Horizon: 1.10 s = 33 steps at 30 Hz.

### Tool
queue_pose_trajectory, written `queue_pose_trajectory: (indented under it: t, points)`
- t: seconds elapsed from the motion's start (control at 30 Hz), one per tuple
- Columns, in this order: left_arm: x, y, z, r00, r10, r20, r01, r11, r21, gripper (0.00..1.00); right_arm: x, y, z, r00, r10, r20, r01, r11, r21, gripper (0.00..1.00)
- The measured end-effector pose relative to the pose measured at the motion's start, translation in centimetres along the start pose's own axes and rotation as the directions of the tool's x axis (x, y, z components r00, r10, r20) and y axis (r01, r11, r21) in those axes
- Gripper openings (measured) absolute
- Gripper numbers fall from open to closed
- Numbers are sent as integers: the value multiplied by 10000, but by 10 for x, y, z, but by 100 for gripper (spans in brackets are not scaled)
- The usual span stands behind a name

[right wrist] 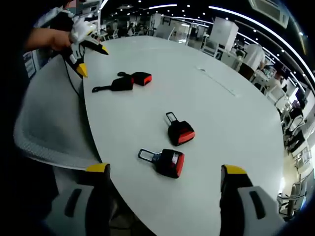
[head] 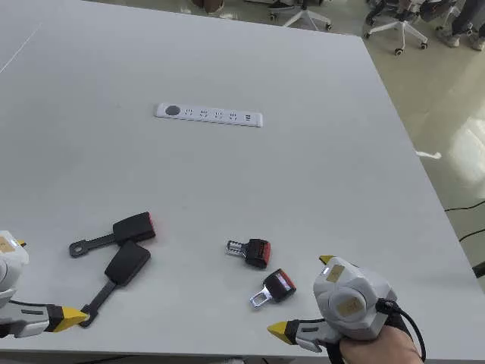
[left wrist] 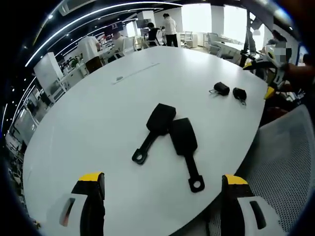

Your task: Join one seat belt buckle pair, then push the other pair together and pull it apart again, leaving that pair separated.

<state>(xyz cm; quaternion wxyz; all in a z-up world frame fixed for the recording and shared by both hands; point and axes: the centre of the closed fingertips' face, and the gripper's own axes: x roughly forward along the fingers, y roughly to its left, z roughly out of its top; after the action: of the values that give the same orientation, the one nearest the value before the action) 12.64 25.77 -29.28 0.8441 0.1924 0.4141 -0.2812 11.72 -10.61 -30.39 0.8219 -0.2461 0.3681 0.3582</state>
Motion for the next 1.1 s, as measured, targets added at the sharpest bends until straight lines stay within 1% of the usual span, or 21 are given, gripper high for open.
queue_pose_trajectory:
  t: [0.33, 0.57, 0.8, 1.1]
  points:
    - [1, -4, -1, 10000, -56, -28, 57, 10000, 23, 100, 0, 0, -2, 10000, -8, -10, 8, 10000, -4, 93]
    - [-1, -3, 0, 10000, -11, -1, 11, 10000, -3, 100, 0, 1, -1, 10000, 25, -35, -26, 10000, -74, 93]
    - [-2, -6, 0, 10000, -52, -8, 52, 10000, 36, 100, 1, 1, 0, 10000, 42, -35, -42, 9999, -125, 93]
    - [-2, -6, 3, 10000, -78, 16, 78, 10000, 34, 99, 2, 3, 1, 10000, 88, -14, -89, 9998, -154, 93]
